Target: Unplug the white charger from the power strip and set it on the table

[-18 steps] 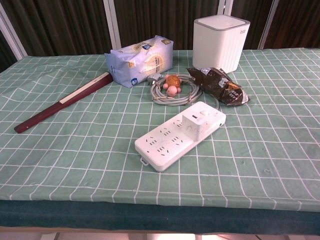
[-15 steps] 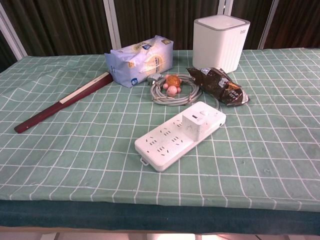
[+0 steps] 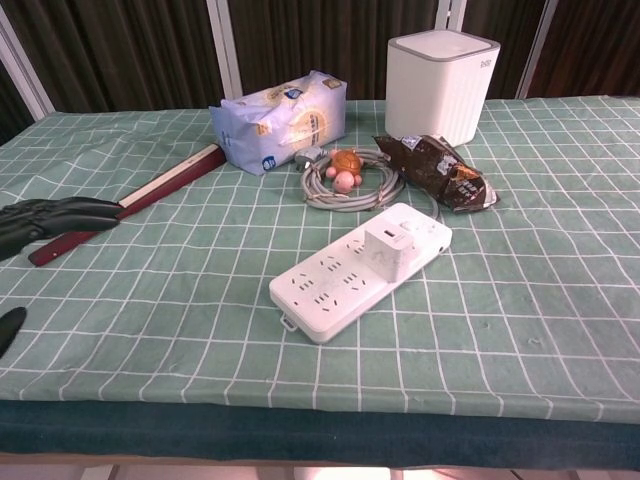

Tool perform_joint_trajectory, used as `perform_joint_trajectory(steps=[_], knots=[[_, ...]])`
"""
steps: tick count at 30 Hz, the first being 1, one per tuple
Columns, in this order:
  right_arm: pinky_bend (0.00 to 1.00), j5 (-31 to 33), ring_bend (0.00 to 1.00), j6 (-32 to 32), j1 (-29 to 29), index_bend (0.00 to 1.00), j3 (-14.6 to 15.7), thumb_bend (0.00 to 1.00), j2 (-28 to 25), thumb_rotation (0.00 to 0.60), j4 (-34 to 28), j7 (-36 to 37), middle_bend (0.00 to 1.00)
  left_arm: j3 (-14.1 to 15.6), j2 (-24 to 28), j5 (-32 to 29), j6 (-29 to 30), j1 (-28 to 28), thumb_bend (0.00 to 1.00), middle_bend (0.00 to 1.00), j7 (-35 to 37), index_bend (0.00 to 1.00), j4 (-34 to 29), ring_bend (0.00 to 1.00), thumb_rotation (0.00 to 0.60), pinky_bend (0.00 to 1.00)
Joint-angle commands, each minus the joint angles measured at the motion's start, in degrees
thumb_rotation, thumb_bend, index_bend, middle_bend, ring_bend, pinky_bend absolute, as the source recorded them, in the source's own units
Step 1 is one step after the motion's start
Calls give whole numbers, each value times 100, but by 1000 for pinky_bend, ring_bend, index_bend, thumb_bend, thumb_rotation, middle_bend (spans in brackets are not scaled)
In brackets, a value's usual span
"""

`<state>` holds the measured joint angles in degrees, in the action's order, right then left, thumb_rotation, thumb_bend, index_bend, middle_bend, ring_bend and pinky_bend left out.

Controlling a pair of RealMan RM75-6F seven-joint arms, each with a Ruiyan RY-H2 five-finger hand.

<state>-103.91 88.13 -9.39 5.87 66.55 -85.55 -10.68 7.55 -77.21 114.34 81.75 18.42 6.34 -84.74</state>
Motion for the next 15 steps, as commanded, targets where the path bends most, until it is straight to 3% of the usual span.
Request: perform_joint_trajectory(steps=[1, 7, 15], knots=[[0, -166, 0, -727, -538, 0, -180, 124, 23, 600, -447, -331, 0, -239, -368, -143, -806, 441, 718, 72, -645, 0, -410, 53, 600, 57], [0, -57, 0, -1791, -1297, 0, -539, 124, 245, 600, -933, -655, 0, -588, -829, -819, -1780, 855, 752, 70, -1126, 0, -723, 51, 600, 67], [6, 324, 0, -2801, -2200, 0, -1035, 139, 987, 600, -483, -563, 0, -1038, -1577, -1768, -2514, 1229, 789, 35, -1528, 0, -451, 7, 600, 59]])
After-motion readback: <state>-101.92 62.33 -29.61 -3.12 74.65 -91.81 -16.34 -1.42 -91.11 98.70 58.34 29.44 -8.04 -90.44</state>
